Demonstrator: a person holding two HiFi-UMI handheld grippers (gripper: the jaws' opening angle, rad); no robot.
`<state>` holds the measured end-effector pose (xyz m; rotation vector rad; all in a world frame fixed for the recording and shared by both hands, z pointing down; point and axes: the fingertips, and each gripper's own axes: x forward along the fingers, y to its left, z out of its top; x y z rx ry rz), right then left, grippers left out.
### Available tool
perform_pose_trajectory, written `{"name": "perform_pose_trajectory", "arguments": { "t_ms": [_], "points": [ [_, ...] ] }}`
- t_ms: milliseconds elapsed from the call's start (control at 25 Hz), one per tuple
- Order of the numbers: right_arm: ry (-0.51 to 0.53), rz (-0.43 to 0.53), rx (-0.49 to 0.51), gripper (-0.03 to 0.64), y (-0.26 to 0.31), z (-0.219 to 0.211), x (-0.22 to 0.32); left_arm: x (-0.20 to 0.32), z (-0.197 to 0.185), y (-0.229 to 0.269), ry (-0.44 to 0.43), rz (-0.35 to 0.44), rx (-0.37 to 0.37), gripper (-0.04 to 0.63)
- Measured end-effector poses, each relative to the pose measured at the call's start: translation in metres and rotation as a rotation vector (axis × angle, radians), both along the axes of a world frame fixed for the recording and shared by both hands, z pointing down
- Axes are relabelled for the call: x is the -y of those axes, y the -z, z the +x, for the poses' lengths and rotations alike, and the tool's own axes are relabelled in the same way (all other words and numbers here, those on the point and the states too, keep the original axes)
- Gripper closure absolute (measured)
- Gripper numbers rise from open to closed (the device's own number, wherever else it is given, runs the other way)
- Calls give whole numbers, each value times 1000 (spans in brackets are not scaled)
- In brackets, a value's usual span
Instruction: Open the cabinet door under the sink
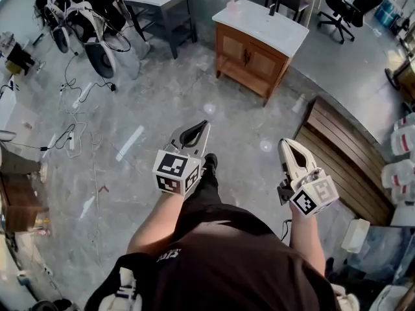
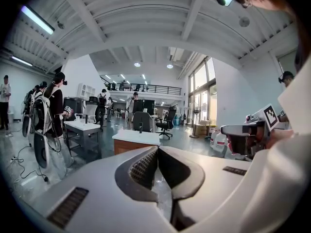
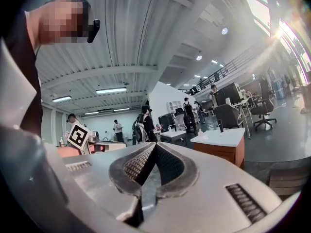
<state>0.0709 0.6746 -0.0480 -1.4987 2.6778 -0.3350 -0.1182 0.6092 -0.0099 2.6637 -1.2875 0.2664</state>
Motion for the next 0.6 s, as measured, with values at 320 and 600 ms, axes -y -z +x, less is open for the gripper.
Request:
{"name": "perform_pose_trajectory", "arguments": {
  "t_ms": [320, 600],
  "points": [
    [-15, -29, 1, 603, -10, -13, 145, 152, -8, -5, -32, 0, -6, 577],
    [23, -112, 0, 603, -30, -53, 282, 295, -32, -13, -76, -38, -2, 577]
  ]
}}
